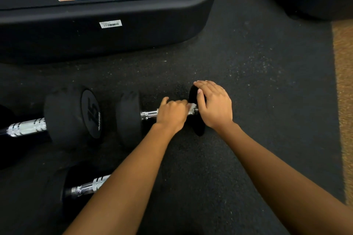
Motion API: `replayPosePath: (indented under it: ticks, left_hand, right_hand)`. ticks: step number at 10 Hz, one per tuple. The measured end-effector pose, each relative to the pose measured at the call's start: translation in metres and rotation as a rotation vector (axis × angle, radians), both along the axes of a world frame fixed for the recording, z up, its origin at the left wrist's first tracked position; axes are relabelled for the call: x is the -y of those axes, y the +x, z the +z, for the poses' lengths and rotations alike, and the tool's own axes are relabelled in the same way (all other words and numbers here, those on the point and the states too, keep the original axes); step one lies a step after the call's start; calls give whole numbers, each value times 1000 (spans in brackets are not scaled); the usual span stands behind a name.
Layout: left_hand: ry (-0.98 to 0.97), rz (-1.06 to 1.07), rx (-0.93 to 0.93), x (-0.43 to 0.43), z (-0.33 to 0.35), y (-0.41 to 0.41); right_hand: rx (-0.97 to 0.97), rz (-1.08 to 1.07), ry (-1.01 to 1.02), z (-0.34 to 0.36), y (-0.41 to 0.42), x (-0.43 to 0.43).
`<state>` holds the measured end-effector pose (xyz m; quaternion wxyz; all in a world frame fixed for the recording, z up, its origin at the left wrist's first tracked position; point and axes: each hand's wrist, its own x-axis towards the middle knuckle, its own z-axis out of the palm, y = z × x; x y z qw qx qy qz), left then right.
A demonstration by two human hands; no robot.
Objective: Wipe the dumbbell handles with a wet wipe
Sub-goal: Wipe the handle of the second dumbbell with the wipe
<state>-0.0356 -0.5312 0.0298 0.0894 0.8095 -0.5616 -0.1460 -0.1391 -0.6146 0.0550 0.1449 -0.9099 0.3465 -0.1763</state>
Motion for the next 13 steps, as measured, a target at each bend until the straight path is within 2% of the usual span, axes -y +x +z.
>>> replayPosePath:
  ticks: [3, 5, 8, 10, 12, 13]
  left_hand:
    - [-313, -123, -35, -27, -7, 6]
    - [-295, -82, 19, -13, -1, -13]
    - [-333, -183, 62, -24, -5, -1]
    - [-335, -85, 28, -12, -2, -17]
    - [-355, -140, 30, -26, -9, -8]
    - [-399, -123, -37, -23, -7, -12]
  right_hand:
    - [9, 0, 2, 0, -1, -1]
    - [-1, -8, -3, 0, 0, -1]
    - [4, -6, 3, 0, 0, -2]
    - [6, -13, -5, 1, 0, -1]
    - [14, -9, -8, 0, -1, -2]
    - [18, -10, -9, 0, 0, -2]
